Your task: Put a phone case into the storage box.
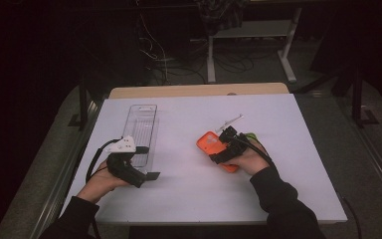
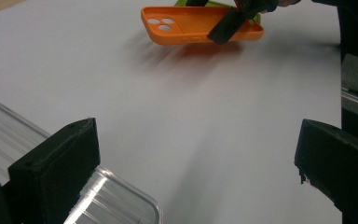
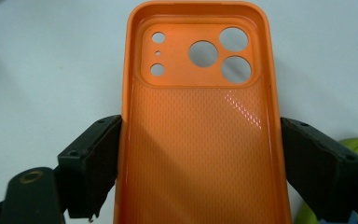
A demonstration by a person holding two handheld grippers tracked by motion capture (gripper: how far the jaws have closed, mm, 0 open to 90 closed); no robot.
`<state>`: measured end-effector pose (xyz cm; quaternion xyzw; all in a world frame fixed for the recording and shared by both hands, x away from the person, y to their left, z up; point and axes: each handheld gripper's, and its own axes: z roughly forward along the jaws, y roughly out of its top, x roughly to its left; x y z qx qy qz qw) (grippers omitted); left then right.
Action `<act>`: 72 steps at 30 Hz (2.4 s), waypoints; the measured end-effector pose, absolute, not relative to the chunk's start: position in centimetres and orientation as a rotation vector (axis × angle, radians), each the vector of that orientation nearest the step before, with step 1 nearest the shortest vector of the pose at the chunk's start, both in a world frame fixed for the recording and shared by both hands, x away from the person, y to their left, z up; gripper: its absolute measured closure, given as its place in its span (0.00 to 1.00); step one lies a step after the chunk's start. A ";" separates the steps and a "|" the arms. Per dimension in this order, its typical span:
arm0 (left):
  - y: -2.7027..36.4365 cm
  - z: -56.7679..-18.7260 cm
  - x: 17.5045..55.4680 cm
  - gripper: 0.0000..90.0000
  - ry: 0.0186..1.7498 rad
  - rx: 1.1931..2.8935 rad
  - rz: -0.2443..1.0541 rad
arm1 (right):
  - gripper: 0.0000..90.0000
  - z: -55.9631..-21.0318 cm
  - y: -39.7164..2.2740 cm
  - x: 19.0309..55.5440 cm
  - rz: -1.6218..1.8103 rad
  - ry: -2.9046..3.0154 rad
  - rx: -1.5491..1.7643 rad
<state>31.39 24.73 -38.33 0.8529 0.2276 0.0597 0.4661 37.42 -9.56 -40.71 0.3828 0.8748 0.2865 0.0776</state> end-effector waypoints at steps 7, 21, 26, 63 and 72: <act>23.9 -37.0 32.4 0.00 0.540 2.083 0.134 | 0.17 -38.8 -11.1 38.4 0.860 2.644 1.110; 20.1 -36.0 34.6 0.00 0.461 2.107 0.113 | 0.17 -37.0 -13.3 39.2 0.919 2.668 1.072; 18.5 -35.9 35.3 0.00 0.431 2.122 0.094 | 0.17 -37.2 -13.8 39.0 0.912 2.685 1.039; 15.6 -36.1 34.2 0.00 0.174 2.243 0.037 | 0.17 -38.1 -9.3 35.8 0.930 2.930 0.396; 15.0 -36.4 34.0 0.00 0.130 2.285 0.022 | 0.17 -37.8 -7.8 35.0 0.909 2.968 0.275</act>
